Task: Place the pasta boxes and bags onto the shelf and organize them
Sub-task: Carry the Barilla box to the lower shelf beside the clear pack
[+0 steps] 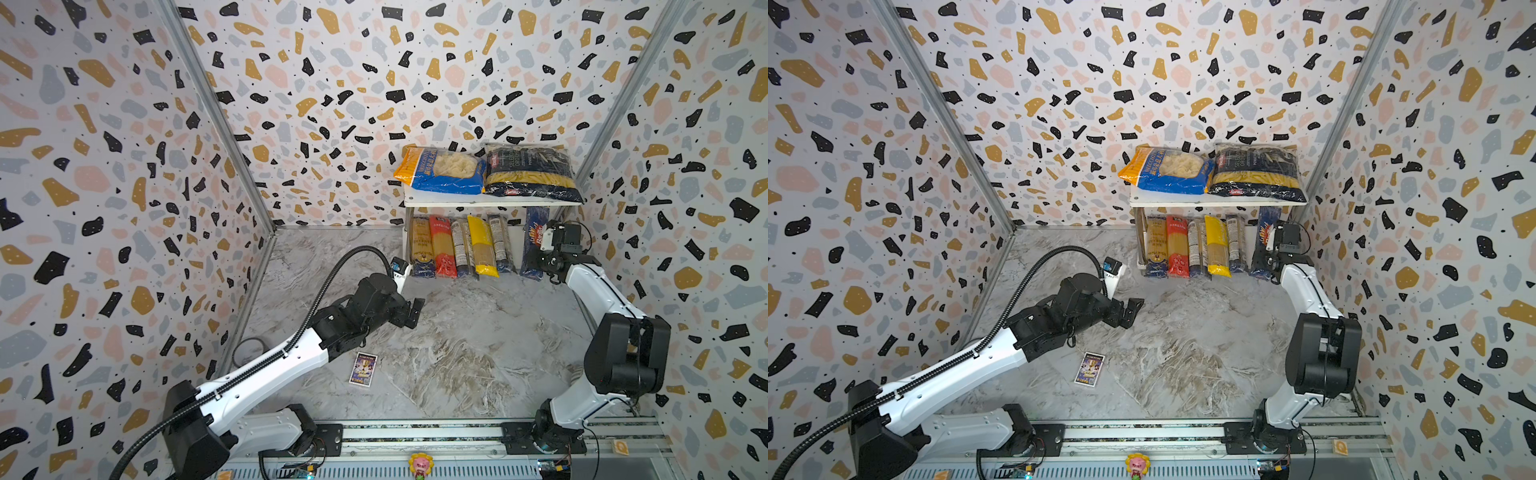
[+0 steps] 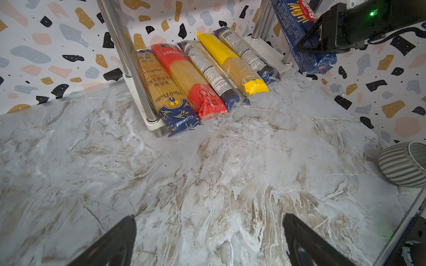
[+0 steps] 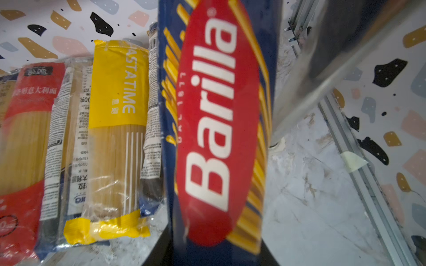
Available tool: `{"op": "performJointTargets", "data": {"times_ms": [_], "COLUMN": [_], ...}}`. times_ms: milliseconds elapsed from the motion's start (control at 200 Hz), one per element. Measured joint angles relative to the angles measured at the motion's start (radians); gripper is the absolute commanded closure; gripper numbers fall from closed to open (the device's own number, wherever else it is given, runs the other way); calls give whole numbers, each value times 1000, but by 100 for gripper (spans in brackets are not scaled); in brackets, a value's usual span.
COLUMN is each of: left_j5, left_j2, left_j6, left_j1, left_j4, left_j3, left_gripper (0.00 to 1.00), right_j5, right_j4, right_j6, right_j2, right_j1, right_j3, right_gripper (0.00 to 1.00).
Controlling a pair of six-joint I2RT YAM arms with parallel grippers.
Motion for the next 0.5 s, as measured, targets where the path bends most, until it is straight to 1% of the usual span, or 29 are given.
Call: {"op": "performJointTargets", "data": {"times_ms": [230,501], "left_j5": [7,18], "left_j2": [9,32], "left_j6": [2,2], "left_j1": [10,25], "left_j4": [5,7], "left_j3": [2,2], "left_gripper": [0,0], "right_j5": [21,55], "right_j4": [5,-14], "right_j6": [-45,-85], "right_j2": [105,169], "right_j1": [3,5], "right_j3": [56,103], "right_gripper": [74,74]}}
